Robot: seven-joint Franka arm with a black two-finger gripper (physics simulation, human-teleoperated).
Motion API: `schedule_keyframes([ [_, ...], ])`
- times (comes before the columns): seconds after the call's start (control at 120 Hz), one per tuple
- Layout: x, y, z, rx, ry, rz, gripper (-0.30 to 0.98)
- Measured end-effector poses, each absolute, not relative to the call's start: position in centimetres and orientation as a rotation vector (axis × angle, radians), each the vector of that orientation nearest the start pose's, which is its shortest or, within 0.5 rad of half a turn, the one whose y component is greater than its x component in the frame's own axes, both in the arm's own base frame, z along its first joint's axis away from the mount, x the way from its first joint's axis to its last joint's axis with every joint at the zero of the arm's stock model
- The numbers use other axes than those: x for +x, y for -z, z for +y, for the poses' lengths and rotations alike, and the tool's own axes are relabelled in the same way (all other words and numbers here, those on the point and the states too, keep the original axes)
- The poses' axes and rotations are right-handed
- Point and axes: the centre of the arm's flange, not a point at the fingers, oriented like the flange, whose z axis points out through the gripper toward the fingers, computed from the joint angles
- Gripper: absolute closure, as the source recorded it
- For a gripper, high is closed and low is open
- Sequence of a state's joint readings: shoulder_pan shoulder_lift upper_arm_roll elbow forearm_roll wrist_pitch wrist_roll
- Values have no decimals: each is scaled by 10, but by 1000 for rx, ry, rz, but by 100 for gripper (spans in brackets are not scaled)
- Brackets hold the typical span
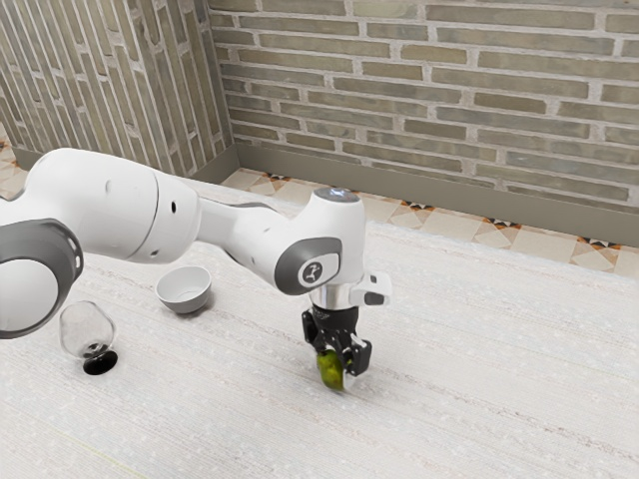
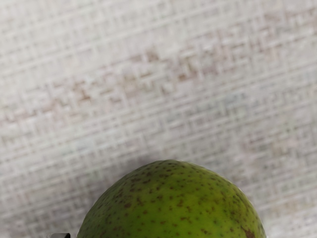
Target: Place the pear in the bowl.
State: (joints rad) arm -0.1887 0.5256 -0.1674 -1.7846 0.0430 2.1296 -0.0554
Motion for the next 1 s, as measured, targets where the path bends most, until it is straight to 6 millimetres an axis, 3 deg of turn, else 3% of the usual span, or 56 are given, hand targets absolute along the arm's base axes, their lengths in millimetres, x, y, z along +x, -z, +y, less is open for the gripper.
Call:
schedule_keyframes([
  [0.433,602,-254,-213,-3100,-264,496,32],
  [0.6,610,-279,-205,-3088,-190,488,33],
  [0.717,623,-307,-164,-3061,-122,398,35],
  [0.858,639,-339,-75,-3034,-86,181,37],
  [1.0,642,-365,9,-3017,-87,-22,39],
])
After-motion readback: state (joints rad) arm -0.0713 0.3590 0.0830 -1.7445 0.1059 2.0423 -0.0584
